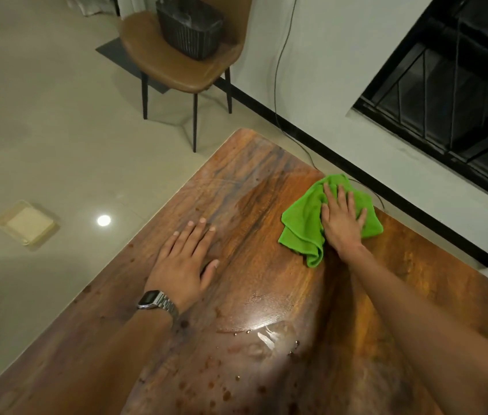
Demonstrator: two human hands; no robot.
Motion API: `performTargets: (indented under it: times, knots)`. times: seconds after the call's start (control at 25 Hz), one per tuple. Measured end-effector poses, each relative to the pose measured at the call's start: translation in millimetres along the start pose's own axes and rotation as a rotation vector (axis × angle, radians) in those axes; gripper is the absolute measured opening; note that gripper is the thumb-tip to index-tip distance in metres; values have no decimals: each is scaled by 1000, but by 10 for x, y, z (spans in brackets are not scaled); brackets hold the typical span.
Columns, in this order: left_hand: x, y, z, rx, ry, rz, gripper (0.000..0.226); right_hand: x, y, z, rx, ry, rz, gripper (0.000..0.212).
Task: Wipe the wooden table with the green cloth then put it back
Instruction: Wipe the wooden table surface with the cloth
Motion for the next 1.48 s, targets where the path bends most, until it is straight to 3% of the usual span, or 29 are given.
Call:
performTargets:
  times: [0.2, 0.4, 0.52, 0.64, 0.84, 0.96, 1.08, 1.24, 1.48]
  knots:
    - [-13, -20, 11, 2, 47, -10, 61, 141, -1323, -621, -106, -56, -9, 54]
    - [-30, -21, 18, 16, 59, -15, 58, 379, -2207, -63, -435, -67, 58, 54]
    - [-13, -20, 31, 14, 25, -32, 56, 410, -1921, 443, -531, -42, 53, 55]
    - [-25, -31, 28, 19, 34, 11, 55, 362, -1216, 780, -504, -42, 56, 56]
    - [-42, -16, 30, 0, 27, 37, 53, 63, 408, 766, -124, 15, 78, 57]
    - [-42, -28, 19, 2, 30, 45, 53, -73, 609, 295, 5, -2, 46, 62]
    - [-48, -28, 29, 4, 39, 52, 53, -119, 202, -342, -14, -15, 38, 66]
    - [-65, -13, 37, -5, 44, 72, 52, 44, -913, -1044, -230, -83, -17, 69]
    - [-93, -22, 47, -20, 72, 86, 54, 294, -2443, -998, -356, -41, 56, 53]
Point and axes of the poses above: each hand's wrist, its own z-axis away from the middle knuckle, its own x-axis out of the palm, y = z × x, the point moved 6 cm from there along -z, towards the middle knuckle, and after that the axes turned 1 degree about x, right-handed, at the moved point
